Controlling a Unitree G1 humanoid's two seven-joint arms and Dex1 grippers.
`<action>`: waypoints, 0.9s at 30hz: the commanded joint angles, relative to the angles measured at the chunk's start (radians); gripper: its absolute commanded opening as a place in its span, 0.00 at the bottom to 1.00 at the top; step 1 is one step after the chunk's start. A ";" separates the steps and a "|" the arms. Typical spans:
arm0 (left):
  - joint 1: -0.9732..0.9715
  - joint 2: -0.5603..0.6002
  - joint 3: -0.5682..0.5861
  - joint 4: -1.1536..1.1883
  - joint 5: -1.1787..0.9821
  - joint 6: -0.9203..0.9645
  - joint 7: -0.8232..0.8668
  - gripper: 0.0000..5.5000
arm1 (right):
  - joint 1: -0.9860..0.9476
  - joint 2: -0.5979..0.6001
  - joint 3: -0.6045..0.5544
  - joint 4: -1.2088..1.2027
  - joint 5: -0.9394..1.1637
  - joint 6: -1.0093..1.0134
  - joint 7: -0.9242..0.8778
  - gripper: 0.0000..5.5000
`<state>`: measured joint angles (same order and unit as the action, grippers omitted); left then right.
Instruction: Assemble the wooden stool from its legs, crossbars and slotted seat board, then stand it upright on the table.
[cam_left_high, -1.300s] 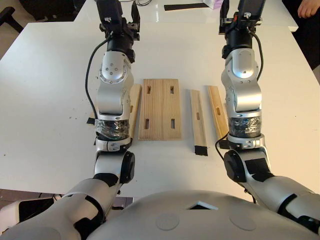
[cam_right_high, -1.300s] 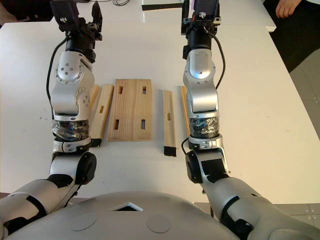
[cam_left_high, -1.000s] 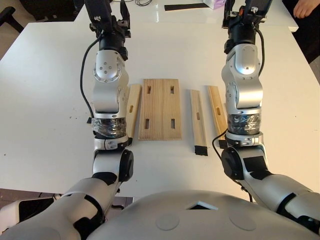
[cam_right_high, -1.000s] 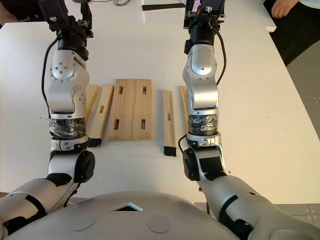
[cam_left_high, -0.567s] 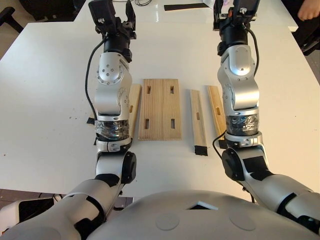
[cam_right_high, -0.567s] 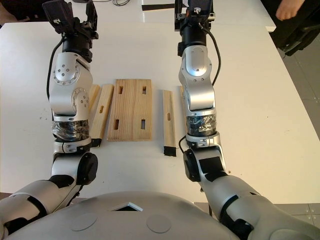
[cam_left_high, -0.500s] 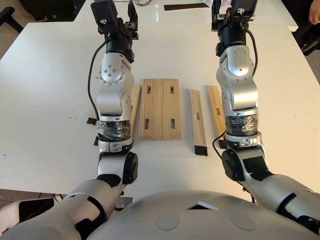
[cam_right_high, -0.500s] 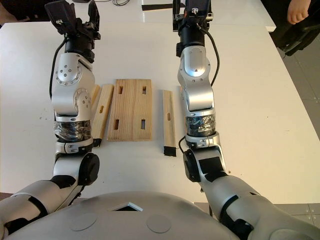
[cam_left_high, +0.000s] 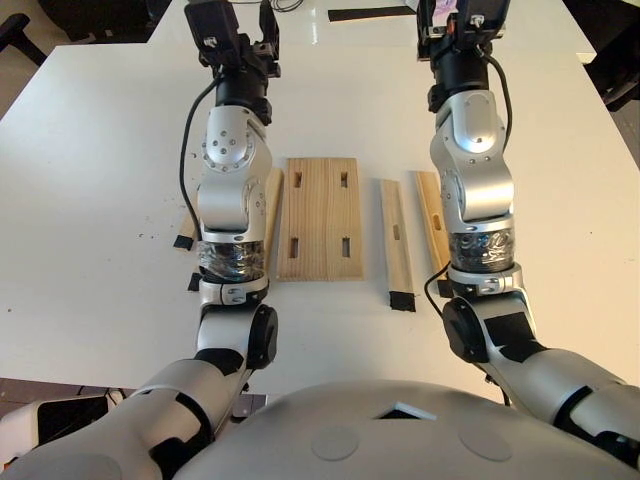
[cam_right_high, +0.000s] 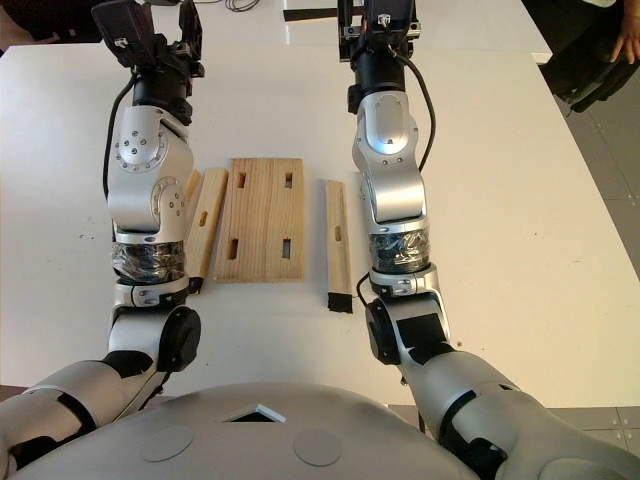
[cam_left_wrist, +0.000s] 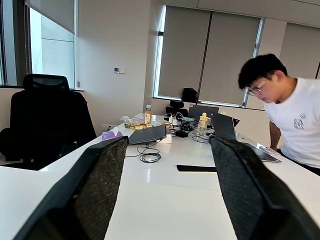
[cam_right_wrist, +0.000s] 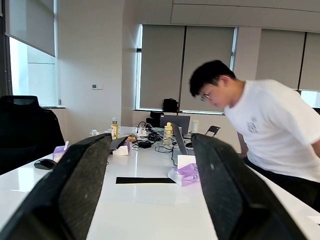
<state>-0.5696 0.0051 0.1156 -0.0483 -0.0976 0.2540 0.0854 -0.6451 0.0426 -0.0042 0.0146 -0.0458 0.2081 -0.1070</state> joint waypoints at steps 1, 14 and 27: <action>0.013 0.031 0.010 -0.027 0.017 0.001 0.003 0.55 | 0.006 0.009 -0.011 -0.033 0.028 0.011 0.013 0.54; 0.158 0.105 0.064 -0.171 -0.011 0.127 -0.027 0.55 | 0.070 -0.041 -0.035 -0.082 0.018 0.074 0.024 0.54; 0.349 0.492 0.258 -0.032 -0.228 0.317 -0.474 0.55 | 0.135 -0.099 -0.093 -0.107 -0.001 0.057 -0.015 0.54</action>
<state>-0.2513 0.4081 0.3188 -0.1600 -0.3105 0.5453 -0.3239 -0.5242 -0.0446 -0.0824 -0.0756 -0.0410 0.2723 -0.1131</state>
